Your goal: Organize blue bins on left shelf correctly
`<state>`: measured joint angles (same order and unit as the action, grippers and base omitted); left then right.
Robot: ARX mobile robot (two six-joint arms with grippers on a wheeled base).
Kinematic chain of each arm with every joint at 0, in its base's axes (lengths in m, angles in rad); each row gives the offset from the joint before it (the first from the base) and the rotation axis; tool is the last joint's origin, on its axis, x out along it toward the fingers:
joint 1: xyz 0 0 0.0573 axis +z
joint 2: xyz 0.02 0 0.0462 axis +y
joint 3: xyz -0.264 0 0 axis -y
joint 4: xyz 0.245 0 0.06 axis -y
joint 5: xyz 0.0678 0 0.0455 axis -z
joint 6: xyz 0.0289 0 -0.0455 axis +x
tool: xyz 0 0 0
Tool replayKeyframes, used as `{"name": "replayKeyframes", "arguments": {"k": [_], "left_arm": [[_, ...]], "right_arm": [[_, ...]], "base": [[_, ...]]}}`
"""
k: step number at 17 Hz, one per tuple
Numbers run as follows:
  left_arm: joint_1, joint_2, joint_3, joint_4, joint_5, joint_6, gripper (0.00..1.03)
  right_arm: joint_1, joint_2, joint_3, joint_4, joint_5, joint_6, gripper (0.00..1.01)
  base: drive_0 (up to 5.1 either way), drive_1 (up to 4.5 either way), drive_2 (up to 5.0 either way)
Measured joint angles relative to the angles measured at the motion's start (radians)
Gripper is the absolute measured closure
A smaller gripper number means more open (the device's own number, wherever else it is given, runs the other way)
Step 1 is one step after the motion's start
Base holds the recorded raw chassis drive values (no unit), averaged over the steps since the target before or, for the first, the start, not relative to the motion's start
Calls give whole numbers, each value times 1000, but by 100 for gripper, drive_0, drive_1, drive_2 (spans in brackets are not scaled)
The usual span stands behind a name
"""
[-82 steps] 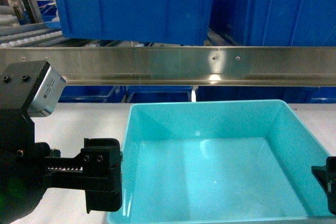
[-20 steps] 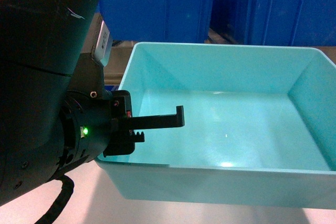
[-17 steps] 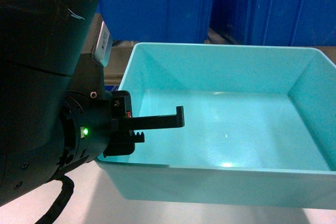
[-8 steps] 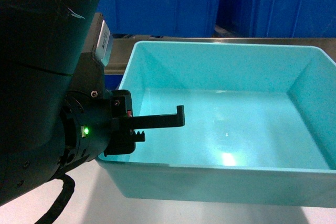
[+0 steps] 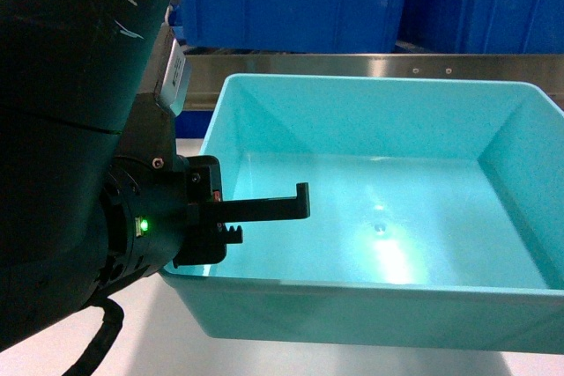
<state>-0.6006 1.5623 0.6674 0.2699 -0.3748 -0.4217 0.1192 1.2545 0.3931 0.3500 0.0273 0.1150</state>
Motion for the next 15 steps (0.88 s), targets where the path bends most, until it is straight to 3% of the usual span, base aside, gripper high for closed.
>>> {"name": "replayKeyframes", "arguments": {"k": [15], "left_arm": [[0, 0, 0, 0, 0, 0, 101]], "right_arm": [[0, 0, 0, 1, 0, 0, 99]], "base": [[-487, 255, 255]]}}
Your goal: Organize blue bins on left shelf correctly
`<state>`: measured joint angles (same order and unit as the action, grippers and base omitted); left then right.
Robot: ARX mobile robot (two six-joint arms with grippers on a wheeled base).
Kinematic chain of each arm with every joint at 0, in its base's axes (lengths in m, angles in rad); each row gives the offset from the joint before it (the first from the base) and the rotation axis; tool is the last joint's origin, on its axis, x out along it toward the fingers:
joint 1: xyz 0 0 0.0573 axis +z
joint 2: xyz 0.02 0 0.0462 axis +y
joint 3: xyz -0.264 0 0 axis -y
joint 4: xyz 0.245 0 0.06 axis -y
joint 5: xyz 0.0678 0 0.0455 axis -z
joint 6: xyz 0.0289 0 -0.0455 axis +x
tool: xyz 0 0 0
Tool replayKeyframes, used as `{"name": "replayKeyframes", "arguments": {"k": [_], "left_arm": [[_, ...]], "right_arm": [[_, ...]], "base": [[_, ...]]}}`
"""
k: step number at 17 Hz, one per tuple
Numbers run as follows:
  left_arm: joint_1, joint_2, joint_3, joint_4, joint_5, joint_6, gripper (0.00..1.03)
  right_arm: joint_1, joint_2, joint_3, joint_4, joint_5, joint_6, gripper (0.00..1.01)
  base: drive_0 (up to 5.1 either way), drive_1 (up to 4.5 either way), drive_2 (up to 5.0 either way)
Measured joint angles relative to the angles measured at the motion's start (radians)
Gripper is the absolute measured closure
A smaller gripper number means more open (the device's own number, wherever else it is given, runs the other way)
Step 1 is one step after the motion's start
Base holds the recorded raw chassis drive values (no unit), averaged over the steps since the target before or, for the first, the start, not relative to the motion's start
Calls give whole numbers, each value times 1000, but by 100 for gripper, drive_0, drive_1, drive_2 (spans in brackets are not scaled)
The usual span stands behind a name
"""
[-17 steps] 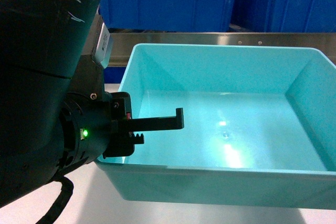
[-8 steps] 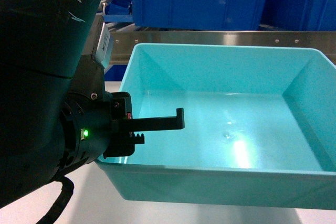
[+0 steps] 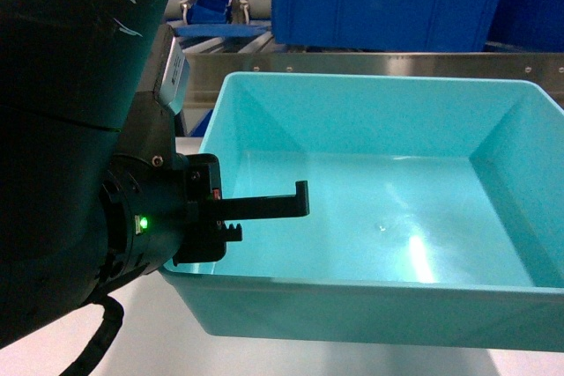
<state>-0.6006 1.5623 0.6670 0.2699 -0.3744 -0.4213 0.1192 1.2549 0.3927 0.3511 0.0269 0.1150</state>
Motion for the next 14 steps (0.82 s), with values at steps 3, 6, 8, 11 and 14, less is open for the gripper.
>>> {"name": "replayKeyframes", "arguments": {"k": [3, 6, 8, 11, 14], "left_arm": [[0, 0, 0, 0, 0, 0, 101], [0, 0, 0, 0, 0, 0, 101], [0, 0, 0, 0, 0, 0, 101], [0, 0, 0, 1, 0, 0, 101], [0, 0, 0, 0, 0, 0, 101]], "right_arm": [[0, 0, 0, 0, 0, 0, 99], [0, 0, 0, 0, 0, 0, 99], [0, 0, 0, 0, 0, 0, 99], [0, 0, 0, 0, 0, 0, 99], [0, 0, 0, -2, 0, 0, 99]], "base": [[-486, 255, 255], [-488, 252, 252], [-493, 248, 248], [-497, 244, 244], [-487, 307, 188]]}}
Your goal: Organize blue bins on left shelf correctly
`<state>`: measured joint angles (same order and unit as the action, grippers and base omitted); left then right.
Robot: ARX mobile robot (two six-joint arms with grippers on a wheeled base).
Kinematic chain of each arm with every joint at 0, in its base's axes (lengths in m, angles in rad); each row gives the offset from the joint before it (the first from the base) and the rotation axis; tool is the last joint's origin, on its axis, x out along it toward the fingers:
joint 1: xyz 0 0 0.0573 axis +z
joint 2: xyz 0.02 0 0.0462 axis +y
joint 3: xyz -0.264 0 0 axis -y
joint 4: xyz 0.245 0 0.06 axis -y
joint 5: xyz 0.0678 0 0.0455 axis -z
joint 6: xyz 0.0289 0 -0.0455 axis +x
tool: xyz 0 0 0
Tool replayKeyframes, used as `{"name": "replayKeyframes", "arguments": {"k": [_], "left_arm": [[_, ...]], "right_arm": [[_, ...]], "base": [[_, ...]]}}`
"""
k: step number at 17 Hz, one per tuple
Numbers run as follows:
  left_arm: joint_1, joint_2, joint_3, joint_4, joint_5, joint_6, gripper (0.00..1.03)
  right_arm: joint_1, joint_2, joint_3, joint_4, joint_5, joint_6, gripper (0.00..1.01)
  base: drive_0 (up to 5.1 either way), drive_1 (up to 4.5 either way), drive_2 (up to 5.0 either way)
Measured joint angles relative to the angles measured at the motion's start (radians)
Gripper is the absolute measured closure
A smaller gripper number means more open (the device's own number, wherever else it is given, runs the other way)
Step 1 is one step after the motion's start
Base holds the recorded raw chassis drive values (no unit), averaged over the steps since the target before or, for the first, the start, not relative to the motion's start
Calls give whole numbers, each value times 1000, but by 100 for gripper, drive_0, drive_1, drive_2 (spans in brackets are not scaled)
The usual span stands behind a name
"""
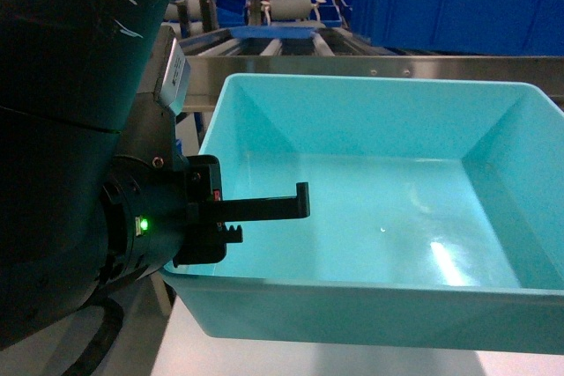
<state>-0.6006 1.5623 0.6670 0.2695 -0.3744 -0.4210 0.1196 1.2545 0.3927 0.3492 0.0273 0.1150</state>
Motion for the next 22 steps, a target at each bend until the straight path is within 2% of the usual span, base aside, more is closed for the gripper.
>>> {"name": "replayKeyframes", "arguments": {"k": [22], "left_arm": [[0, 0, 0, 1, -3, 1, 101]], "right_arm": [[5, 0, 0, 3, 2, 0, 99]], "base": [[-490, 334, 149]]}}
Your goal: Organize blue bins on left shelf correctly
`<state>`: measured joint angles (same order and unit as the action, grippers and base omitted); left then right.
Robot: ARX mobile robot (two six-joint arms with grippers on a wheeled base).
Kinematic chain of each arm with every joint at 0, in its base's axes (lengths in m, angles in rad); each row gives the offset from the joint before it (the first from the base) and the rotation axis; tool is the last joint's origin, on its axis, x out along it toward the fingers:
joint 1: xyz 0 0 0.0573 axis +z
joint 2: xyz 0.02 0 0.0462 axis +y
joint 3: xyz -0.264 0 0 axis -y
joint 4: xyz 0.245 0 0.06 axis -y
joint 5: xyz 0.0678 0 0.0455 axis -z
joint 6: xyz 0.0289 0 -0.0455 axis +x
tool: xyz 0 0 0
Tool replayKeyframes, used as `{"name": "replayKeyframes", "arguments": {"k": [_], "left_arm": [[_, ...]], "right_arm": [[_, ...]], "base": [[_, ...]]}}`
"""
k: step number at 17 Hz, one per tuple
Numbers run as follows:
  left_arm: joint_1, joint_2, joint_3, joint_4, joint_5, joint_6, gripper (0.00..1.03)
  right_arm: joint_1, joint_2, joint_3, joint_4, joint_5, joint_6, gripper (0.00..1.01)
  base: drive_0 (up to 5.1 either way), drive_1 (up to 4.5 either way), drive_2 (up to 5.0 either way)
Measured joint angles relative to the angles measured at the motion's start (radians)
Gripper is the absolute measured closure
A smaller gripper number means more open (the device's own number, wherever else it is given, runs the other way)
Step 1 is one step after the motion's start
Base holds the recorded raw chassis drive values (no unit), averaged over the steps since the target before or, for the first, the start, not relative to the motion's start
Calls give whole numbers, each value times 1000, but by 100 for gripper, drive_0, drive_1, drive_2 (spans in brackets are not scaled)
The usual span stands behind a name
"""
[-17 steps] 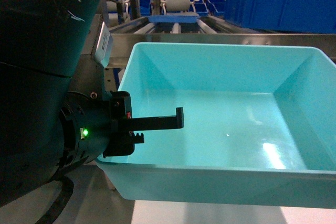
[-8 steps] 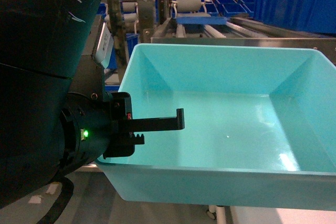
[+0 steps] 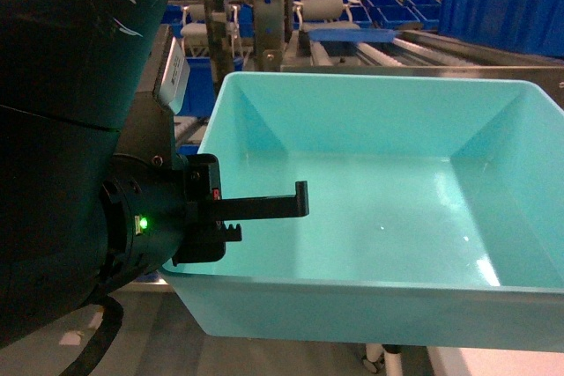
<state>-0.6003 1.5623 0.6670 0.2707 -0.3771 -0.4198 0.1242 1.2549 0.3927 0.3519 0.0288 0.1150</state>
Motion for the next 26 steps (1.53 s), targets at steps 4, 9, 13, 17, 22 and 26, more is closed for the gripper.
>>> {"name": "replayKeyframes", "arguments": {"k": [4, 9, 13, 17, 22, 26], "left_arm": [[0, 0, 0, -1, 1, 1, 101], [0, 0, 0, 0, 0, 1, 101], [0, 0, 0, -1, 0, 1, 101], [0, 0, 0, -2, 0, 1, 101], [0, 0, 0, -1, 0, 1, 101], [0, 0, 0, -1, 0, 1, 101]], "right_arm": [[0, 1, 0, -4, 0, 0, 99], [0, 0, 0, 0, 0, 0, 99], [0, 0, 0, -1, 0, 0, 99], [0, 0, 0, -1, 0, 0, 99], [0, 0, 0, 0, 0, 0, 99], [0, 0, 0, -2, 1, 0, 99]], "base": [[-491, 333, 148], [-491, 333, 148], [-491, 333, 148], [-491, 333, 148], [-466, 385, 82], [-466, 385, 82]]}}
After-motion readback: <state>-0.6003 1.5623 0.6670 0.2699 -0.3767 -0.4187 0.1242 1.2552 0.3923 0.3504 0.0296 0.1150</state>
